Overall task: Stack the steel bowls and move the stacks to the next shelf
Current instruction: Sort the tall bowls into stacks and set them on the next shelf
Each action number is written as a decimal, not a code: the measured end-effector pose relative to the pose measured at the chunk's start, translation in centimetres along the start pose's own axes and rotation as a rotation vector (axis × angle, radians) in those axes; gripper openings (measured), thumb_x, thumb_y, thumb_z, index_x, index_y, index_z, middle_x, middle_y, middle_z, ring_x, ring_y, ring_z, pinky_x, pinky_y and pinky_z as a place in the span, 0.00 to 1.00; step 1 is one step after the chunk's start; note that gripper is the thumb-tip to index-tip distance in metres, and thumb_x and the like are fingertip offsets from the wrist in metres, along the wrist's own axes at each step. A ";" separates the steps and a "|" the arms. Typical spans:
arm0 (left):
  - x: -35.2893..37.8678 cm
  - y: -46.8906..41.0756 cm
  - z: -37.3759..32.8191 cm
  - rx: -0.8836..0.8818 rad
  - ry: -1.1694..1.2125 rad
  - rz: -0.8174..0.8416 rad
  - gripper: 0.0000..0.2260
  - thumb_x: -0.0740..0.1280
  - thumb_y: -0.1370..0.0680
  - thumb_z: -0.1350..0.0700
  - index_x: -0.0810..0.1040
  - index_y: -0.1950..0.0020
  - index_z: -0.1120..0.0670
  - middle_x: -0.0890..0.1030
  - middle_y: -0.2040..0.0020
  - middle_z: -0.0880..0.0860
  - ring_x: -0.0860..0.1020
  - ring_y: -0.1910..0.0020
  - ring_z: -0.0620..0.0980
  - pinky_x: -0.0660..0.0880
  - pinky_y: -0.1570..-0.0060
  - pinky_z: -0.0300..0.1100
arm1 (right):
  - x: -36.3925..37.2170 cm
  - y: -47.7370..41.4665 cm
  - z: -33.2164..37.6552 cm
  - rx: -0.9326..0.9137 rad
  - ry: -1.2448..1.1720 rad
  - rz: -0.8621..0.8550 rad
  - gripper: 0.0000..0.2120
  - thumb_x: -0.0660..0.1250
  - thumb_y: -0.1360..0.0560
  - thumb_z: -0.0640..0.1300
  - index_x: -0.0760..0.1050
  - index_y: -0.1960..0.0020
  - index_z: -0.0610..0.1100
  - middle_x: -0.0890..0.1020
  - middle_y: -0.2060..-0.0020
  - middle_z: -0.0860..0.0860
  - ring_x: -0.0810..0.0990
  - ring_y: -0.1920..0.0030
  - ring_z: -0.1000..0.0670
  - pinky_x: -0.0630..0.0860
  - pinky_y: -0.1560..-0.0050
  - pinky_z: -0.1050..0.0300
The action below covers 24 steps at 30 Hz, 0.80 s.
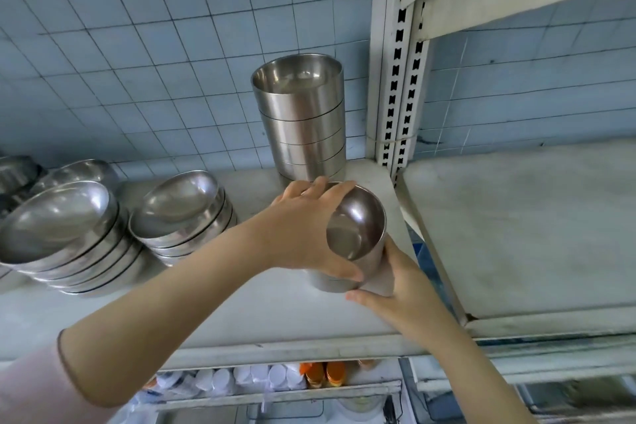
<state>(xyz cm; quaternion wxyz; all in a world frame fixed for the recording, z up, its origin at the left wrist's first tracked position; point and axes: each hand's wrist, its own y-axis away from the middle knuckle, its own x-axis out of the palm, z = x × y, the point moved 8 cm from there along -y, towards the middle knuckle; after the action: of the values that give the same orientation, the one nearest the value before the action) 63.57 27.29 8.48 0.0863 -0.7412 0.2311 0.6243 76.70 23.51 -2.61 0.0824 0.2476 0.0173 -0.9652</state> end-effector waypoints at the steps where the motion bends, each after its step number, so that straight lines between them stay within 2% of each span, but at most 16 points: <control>1: 0.0 -0.1 0.1 -0.007 -0.003 0.006 0.54 0.72 0.41 0.29 0.45 0.24 0.41 0.55 0.24 0.45 0.51 0.25 0.50 0.59 0.30 0.51 | 0.1 -0.1 0.1 0.003 0.007 0.008 0.42 0.75 0.38 0.64 0.63 0.28 0.59 0.76 0.40 0.63 0.74 0.39 0.62 0.74 0.40 0.62; 4: 0.2 -0.4 0.5 -0.047 0.030 0.052 0.55 0.72 0.39 0.30 0.43 0.23 0.41 0.47 0.21 0.45 0.45 0.23 0.48 0.53 0.28 0.52 | 0.0 -0.6 0.3 0.014 0.019 0.032 0.42 0.72 0.39 0.66 0.63 0.28 0.57 0.76 0.39 0.61 0.74 0.38 0.59 0.75 0.38 0.55; 7: 0.6 -0.2 1.3 -0.048 0.094 0.057 0.55 0.69 0.39 0.27 0.40 0.23 0.42 0.39 0.21 0.48 0.38 0.23 0.48 0.46 0.26 0.54 | -0.2 -0.5 1.4 0.020 0.000 0.058 0.47 0.75 0.36 0.62 0.57 0.23 0.59 0.73 0.33 0.61 0.71 0.34 0.61 0.72 0.32 0.54; 9: 0.5 0.8 2.0 -0.040 0.119 0.054 0.53 0.65 0.37 0.26 0.39 0.23 0.42 0.35 0.22 0.49 0.35 0.24 0.49 0.44 0.26 0.56 | -1.2 0.0 2.9 -0.007 -0.046 0.024 0.51 0.77 0.35 0.62 0.50 0.21 0.61 0.66 0.27 0.64 0.64 0.29 0.64 0.64 0.27 0.59; 11: -0.5 2.3 3.4 -0.048 0.101 0.036 0.51 0.61 0.36 0.26 0.39 0.22 0.43 0.33 0.23 0.48 0.33 0.25 0.47 0.43 0.26 0.55 | -2.9 0.7 4.7 -0.024 -0.044 -0.044 0.54 0.75 0.37 0.65 0.46 0.21 0.64 0.55 0.25 0.69 0.55 0.26 0.66 0.56 0.26 0.59; 14: -3.6 5.4 7.3 -0.100 0.047 -0.039 0.46 0.58 0.33 0.26 0.42 0.22 0.42 0.38 0.22 0.44 0.33 0.25 0.44 0.43 0.26 0.52 | -4.8 0.6 9.2 -0.124 0.012 -0.091 0.45 0.73 0.35 0.66 0.55 0.23 0.66 0.55 0.29 0.76 0.54 0.27 0.71 0.54 0.25 0.60; 17: -7.7 9.2 12.4 -0.182 -0.038 -0.165 0.49 0.52 0.37 0.21 0.48 0.22 0.44 0.43 0.21 0.47 0.36 0.24 0.46 0.42 0.26 0.49 | -4.1 -0.8 15.1 -0.244 0.083 -0.064 0.36 0.68 0.33 0.70 0.66 0.28 0.66 0.64 0.29 0.71 0.59 0.30 0.73 0.59 0.26 0.59; 19: -10.2 12.3 16.1 -0.266 -0.017 -0.228 0.45 0.55 0.35 0.24 0.52 0.22 0.45 0.47 0.21 0.48 0.42 0.22 0.48 0.44 0.26 0.47 | -2.0 -2.2 19.1 -0.306 0.133 0.000 0.32 0.67 0.32 0.70 0.68 0.30 0.65 0.68 0.34 0.72 0.63 0.36 0.75 0.63 0.33 0.65; 21: -12.5 15.6 19.8 -0.339 -0.017 -0.289 0.50 0.51 0.40 0.19 0.57 0.23 0.44 0.54 0.21 0.48 0.49 0.22 0.50 0.49 0.24 0.49 | 0.8 -4.1 22.5 -0.337 0.165 0.061 0.29 0.68 0.30 0.65 0.70 0.30 0.62 0.70 0.38 0.71 0.67 0.39 0.70 0.63 0.40 0.68; 22: -13.4 17.2 21.7 -0.382 -0.026 -0.308 0.51 0.51 0.41 0.19 0.59 0.24 0.45 0.58 0.22 0.48 0.53 0.23 0.51 0.53 0.25 0.49 | 2.3 -5.3 24.2 -0.353 0.177 0.076 0.29 0.68 0.29 0.63 0.71 0.29 0.60 0.71 0.36 0.68 0.66 0.38 0.67 0.63 0.38 0.66; 24: -15.0 20.0 25.2 -0.451 -0.026 -0.341 0.48 0.54 0.38 0.22 0.61 0.24 0.48 0.64 0.25 0.50 0.63 0.27 0.52 0.59 0.27 0.47 | 5.7 -7.5 27.2 -0.374 0.196 0.094 0.28 0.69 0.27 0.61 0.72 0.29 0.55 0.73 0.35 0.64 0.67 0.37 0.63 0.63 0.34 0.62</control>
<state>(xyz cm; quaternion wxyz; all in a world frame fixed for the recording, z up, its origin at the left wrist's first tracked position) 30.51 23.78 20.98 0.0260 -0.7618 -0.0429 0.6458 57.56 28.05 18.42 0.1699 0.3213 0.1922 -0.9116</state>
